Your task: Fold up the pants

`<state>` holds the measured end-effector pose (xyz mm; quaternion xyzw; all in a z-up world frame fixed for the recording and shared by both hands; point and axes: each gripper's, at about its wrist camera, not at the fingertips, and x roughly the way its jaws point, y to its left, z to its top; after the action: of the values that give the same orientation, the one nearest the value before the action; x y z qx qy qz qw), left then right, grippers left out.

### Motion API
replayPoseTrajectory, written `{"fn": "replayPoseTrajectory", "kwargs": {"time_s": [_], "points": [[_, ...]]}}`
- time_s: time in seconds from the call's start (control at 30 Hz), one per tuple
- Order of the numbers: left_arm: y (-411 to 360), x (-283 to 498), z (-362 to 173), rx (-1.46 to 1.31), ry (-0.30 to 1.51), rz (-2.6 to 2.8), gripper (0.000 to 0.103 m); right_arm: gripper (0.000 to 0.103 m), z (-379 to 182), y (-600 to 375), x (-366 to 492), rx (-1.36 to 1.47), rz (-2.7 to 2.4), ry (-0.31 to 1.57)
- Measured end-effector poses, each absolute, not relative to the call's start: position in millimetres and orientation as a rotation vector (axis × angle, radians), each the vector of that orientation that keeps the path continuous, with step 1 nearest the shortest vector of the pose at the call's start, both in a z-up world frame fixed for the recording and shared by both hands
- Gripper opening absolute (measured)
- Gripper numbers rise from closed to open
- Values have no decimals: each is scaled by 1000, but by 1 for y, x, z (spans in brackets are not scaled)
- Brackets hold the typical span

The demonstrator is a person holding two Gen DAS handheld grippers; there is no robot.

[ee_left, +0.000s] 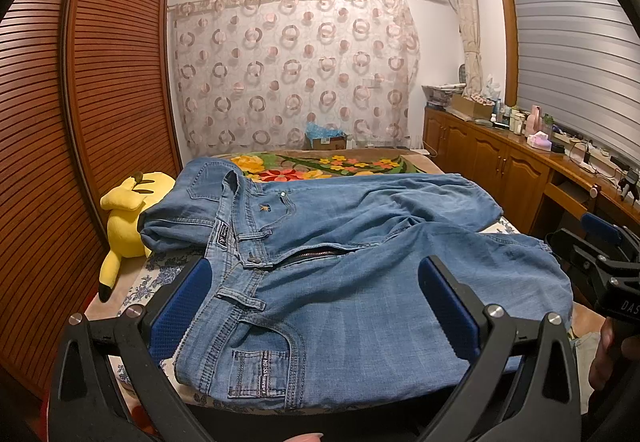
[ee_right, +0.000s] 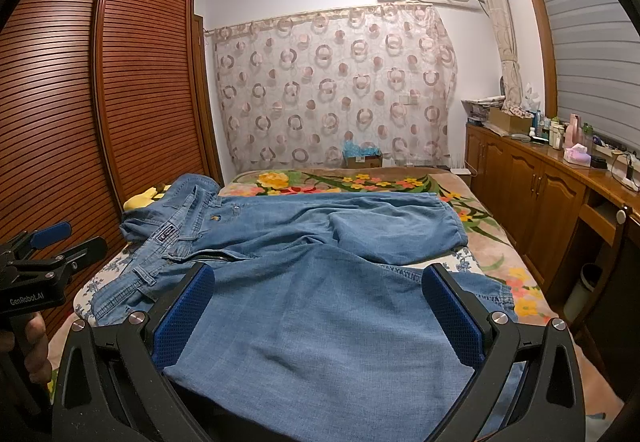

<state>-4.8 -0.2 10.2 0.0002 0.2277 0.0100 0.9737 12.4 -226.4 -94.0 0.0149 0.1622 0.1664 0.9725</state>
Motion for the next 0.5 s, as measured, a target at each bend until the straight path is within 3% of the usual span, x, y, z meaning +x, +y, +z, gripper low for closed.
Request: {"fn": "replayPoseTrajectory", "kwargs": {"time_s": [0.5], "points": [[4,17,-5,10,550,-12,103,103,-99,-230,23,24,327,374]]}}
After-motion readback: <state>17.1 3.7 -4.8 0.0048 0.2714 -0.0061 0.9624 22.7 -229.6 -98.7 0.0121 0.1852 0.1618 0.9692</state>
